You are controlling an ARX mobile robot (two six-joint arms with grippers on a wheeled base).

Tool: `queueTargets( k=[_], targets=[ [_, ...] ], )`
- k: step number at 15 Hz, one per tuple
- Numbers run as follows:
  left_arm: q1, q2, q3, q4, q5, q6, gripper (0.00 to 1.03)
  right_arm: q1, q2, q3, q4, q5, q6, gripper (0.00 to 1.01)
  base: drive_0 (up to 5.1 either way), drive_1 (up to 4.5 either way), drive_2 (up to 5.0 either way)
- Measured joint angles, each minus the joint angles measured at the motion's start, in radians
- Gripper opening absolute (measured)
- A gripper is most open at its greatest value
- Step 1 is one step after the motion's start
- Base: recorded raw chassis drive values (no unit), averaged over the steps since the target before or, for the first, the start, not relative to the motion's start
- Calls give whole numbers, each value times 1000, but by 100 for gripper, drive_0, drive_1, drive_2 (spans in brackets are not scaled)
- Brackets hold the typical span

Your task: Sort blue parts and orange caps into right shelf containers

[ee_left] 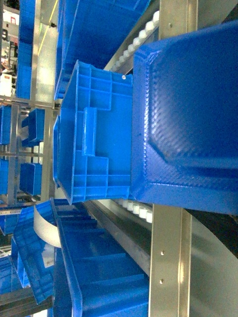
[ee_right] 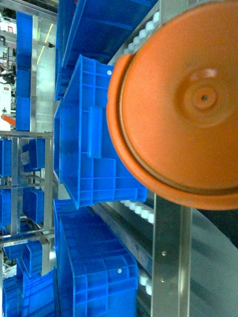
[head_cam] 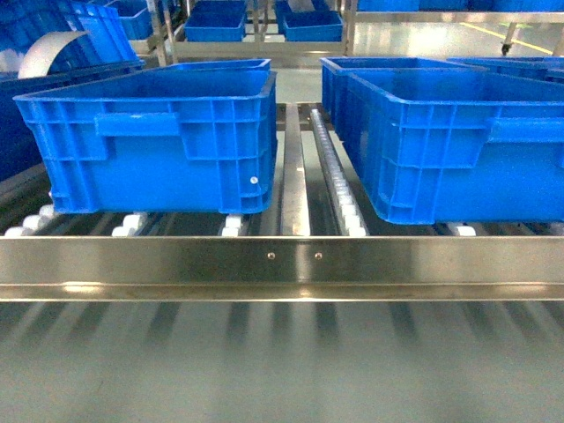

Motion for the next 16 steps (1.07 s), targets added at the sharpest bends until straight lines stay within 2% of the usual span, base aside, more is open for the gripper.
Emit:
queueTargets(
  k=[16],
  targets=[
    [0,0,0,1,0,0,42,0,0,0,1,0,0,45,0,428,-429]
  ],
)
